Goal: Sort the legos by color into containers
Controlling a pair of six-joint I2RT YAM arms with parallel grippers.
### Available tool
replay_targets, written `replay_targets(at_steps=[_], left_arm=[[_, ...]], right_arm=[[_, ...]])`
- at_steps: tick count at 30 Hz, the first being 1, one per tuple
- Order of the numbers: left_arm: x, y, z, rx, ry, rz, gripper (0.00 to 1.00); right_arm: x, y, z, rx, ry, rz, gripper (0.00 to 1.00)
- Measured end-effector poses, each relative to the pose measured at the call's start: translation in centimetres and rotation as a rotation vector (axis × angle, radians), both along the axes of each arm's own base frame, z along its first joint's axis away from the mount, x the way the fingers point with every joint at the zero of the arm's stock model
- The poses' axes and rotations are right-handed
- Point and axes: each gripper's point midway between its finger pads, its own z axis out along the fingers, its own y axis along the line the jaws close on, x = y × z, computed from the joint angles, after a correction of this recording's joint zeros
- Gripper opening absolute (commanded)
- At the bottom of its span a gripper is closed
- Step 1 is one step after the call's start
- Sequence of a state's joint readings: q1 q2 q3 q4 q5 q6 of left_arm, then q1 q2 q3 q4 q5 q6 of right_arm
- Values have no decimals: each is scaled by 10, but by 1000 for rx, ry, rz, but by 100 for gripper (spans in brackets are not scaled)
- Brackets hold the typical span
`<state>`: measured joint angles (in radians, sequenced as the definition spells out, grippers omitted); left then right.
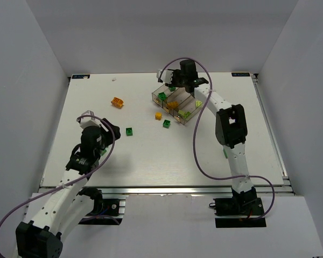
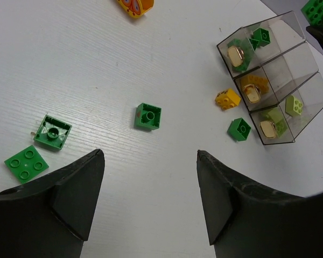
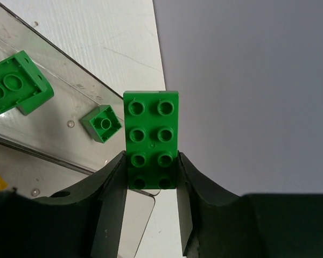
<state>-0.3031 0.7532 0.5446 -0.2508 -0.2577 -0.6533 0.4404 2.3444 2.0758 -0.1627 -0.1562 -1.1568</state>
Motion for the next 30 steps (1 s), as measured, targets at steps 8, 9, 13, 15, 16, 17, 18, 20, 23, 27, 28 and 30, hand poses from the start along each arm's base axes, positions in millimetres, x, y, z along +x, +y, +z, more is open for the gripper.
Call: replay_targets(at_steps=[8, 9, 13, 15, 16, 17, 18, 20, 23, 27, 28, 30], left_arm=[[-4, 4, -1, -4, -2, 18, 79], [-4, 4, -2, -3, 1, 18, 79], [-4, 4, -4, -1, 7, 18, 79], [-4, 4, -5, 0, 9, 18, 79], [-3, 4, -6, 2, 12, 18, 79], [-3, 3, -7, 3, 17, 18, 79], [-3, 3, -8, 5, 21, 18, 79], [-2, 3, -10, 7, 28, 17, 79], [-2, 3, -11, 9, 32, 18, 79], [-2, 3, -11, 9, 32, 17, 79], [-2, 3, -11, 9, 31, 17, 79], [-2, 3, -11, 9, 31, 18, 79]], right_arm=[[-8, 6, -20, -42, 39, 78, 0], [-11, 7, -23, -49, 47, 92, 0], [-20, 10, -32, -69, 83, 142, 0], [-23, 10, -37, -74, 96, 154, 1], [-25, 10, -38, -76, 102, 159, 3], [-26, 10, -40, -77, 106, 161, 5], [-27, 10, -42, -79, 110, 165, 13], [-27, 11, -42, -81, 111, 168, 17], [-27, 10, -42, -82, 109, 169, 23], [-27, 11, -42, -81, 107, 169, 32], [-26, 11, -41, -80, 105, 168, 34], [-26, 11, -41, -79, 103, 168, 36]])
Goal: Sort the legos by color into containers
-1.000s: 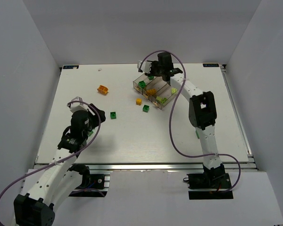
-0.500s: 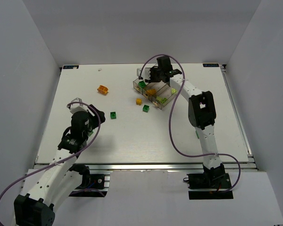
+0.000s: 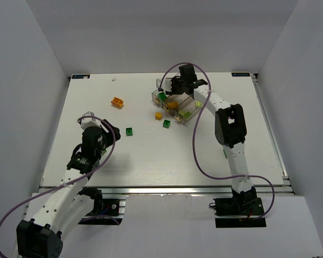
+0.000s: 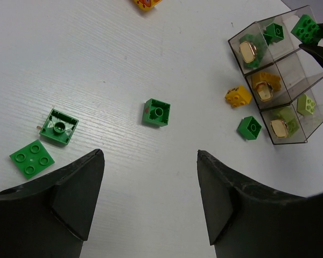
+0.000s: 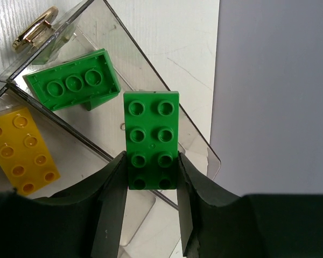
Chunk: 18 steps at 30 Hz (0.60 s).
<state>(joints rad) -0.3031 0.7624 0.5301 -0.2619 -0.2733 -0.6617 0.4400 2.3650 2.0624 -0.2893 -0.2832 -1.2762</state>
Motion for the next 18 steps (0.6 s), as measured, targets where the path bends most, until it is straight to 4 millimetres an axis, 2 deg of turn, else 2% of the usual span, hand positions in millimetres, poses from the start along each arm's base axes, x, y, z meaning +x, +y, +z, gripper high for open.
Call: replay_targets(at_steps=[8, 10, 15, 16, 18], left_arm=[[1, 0, 3, -1, -5, 0, 79], [1, 0, 4, -1, -8, -1, 79], [1, 0, 4, -1, -8, -1, 79], [1, 0, 4, -1, -8, -1, 79], [1, 0, 4, -1, -8, -1, 79]], right_arm=[[1, 1, -6, -1, 3, -1, 45], [2, 0, -11, -4, 10, -2, 53], [5, 1, -11, -2, -3, -3, 60], [5, 1, -11, -2, -5, -3, 66], [6, 2, -8, 3, -16, -4, 67]])
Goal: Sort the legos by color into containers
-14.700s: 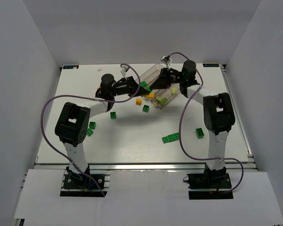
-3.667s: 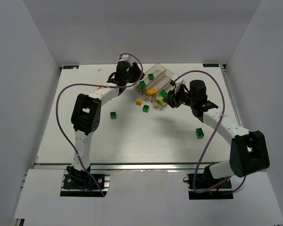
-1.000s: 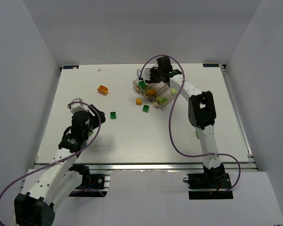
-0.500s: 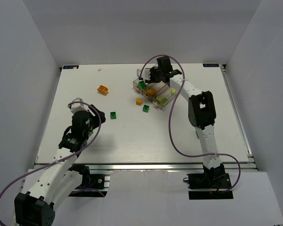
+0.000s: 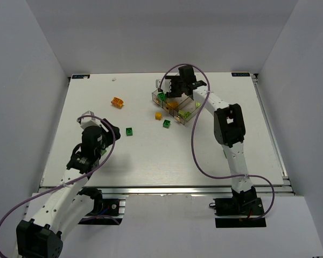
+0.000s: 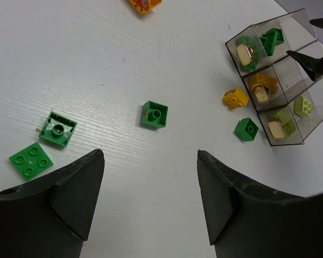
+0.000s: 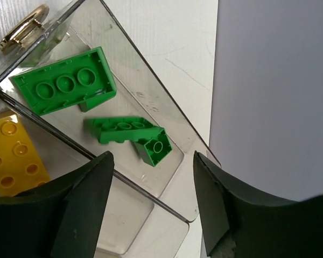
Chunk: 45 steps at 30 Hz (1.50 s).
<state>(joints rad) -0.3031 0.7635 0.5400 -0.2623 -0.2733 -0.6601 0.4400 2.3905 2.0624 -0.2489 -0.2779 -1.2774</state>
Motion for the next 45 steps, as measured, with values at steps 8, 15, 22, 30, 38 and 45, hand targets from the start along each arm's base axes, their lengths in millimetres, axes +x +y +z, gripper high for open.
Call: replay_targets(at_steps=[8, 15, 22, 30, 38, 45], left_arm=[[5, -3, 9, -9, -15, -7, 78], [27, -20, 21, -73, 7, -31, 26], [90, -25, 31, -168, 108, 44, 95], [177, -15, 0, -211, 317, 230, 98], [233, -13, -67, -248, 505, 375, 98], [259, -6, -80, -265, 532, 445, 98]], right_arm=[[0, 0, 1, 31, 18, -20, 72], [-31, -17, 31, 146, 108, -102, 89], [-87, -30, 118, 409, 238, -116, 34], [-156, -43, 127, 572, 488, -90, 38], [-197, -50, 81, 575, 663, -147, 44], [-195, -69, 91, 635, 652, -186, 45]])
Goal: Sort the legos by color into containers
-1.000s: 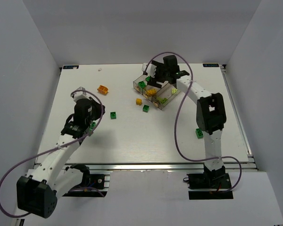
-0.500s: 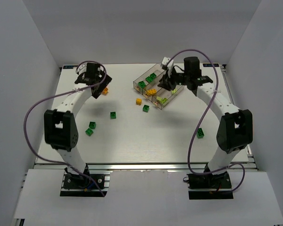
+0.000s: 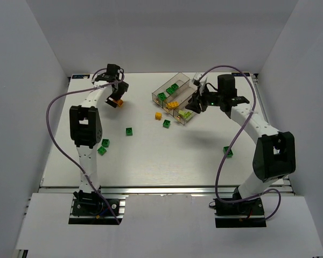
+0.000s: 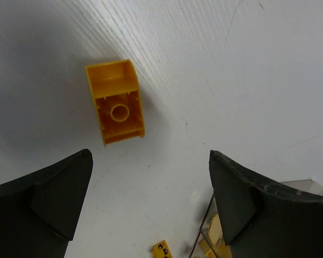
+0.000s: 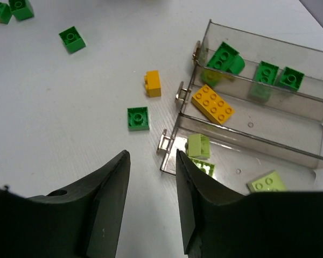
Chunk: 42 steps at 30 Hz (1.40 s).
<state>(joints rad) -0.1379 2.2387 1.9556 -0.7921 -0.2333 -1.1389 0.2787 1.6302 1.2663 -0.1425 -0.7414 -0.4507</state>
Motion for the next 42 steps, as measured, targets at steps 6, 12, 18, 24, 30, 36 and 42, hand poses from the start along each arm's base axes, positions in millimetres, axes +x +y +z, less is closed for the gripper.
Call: replay_targets(at_steps=[6, 12, 18, 24, 30, 36, 42], left_arm=[[6, 4, -25, 1, 59, 18, 97], [-3, 10, -39, 22, 113, 33, 80], [1, 17, -38, 24, 99, 52, 39], [6, 20, -37, 31, 71, 31, 1], [-17, -12, -20, -22, -5, -221, 0], [-87, -115, 55, -120, -324, -775, 0], [-126, -191, 114, -75, -644, -1170, 0]], right_arm=[[11, -21, -1, 17, 19, -62, 45], [13, -28, -2, 28, 31, -77, 45], [13, -29, -2, 34, 36, -79, 44], [10, -30, -7, 33, 48, -78, 44], [6, -34, -3, 39, 54, -98, 0], [12, -51, 13, 88, 75, -169, 0], [12, -54, 13, 103, 103, -191, 0]])
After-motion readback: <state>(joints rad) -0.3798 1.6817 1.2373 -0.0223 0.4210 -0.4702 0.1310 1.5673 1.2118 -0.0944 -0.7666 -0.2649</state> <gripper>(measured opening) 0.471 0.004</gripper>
